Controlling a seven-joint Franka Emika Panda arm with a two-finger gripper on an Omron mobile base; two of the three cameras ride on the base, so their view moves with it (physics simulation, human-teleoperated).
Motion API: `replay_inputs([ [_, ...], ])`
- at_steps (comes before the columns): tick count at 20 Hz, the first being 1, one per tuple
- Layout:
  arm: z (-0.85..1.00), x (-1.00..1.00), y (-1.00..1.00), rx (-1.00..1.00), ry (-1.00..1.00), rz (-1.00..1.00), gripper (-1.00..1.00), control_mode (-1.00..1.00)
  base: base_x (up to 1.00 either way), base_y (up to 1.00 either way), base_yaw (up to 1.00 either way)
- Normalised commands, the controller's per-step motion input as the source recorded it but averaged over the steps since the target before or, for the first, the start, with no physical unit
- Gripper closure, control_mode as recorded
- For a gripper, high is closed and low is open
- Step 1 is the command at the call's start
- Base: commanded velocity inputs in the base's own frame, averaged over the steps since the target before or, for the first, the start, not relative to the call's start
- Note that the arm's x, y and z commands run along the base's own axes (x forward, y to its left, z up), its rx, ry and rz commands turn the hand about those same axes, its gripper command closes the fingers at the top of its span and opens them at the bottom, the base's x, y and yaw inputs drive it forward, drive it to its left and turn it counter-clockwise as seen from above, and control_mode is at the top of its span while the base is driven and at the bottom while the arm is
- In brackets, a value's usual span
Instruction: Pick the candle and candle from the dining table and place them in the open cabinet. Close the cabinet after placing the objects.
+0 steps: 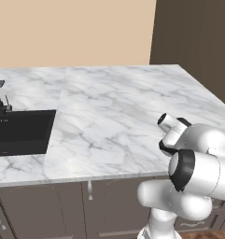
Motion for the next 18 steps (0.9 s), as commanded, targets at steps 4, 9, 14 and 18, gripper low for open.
replay_inputs([
  [4, -0.17, 0.02, -0.23, -0.02, 0.00, 0.00, -1.00, -1.00, 0.00, 0.00, 0.00],
  [9, -0.18, 0.01, -0.21, -0.01, 0.00, 0.00, -1.00, -1.00, 0.00, 0.00, 0.00],
  [14, -0.05, 0.06, -0.15, 0.00, 0.00, 0.00, -1.00, -1.00, 0.00, 0.00, 0.00],
  [18, -0.01, 0.09, -0.07, 0.00, 0.00, 0.00, -1.00, -1.00, 0.00, 0.00, 0.00],
])
